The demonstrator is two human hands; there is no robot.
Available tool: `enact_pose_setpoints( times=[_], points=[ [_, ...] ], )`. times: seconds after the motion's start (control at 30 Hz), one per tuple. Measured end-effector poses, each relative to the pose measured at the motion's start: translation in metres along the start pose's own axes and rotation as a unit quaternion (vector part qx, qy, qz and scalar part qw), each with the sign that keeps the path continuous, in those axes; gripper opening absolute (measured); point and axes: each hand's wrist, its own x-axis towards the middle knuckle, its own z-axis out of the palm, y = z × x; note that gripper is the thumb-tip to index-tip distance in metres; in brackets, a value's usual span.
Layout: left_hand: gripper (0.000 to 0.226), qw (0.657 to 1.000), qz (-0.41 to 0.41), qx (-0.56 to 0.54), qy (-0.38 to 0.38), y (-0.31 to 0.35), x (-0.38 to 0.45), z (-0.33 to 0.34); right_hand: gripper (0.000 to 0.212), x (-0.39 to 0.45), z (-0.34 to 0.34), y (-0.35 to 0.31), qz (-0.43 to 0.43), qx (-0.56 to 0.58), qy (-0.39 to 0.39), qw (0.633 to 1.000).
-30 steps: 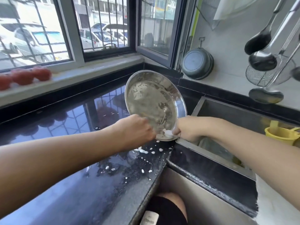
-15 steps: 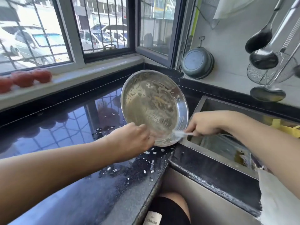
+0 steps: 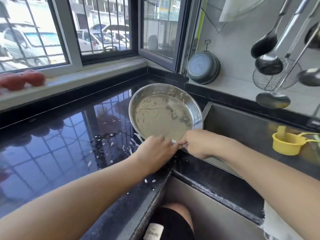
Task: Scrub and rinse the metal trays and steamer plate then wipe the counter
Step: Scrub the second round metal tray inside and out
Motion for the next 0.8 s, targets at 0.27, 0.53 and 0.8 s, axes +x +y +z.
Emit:
enact_pose_setpoints(
  times=[0.27, 0.53, 0.8],
  points=[
    [0.021, 1.0, 0.013, 0.025, -0.013, -0.034, -0.032, -0.001, 0.05, -0.005, -0.028, 0.022, 0.095, -0.102, 0.046, 0.989],
    [0.031, 0.996, -0.009, 0.007, -0.087, -0.015, -0.015, -0.013, 0.057, -0.003, -0.013, -0.026, -0.021, -0.056, -0.036, 0.998],
    [0.03, 0.993, -0.04, 0.053, -0.096, -0.03, -0.027, -0.014, 0.051, -0.012, -0.016, 0.005, 0.002, -0.079, 0.011, 0.997]
  ],
)
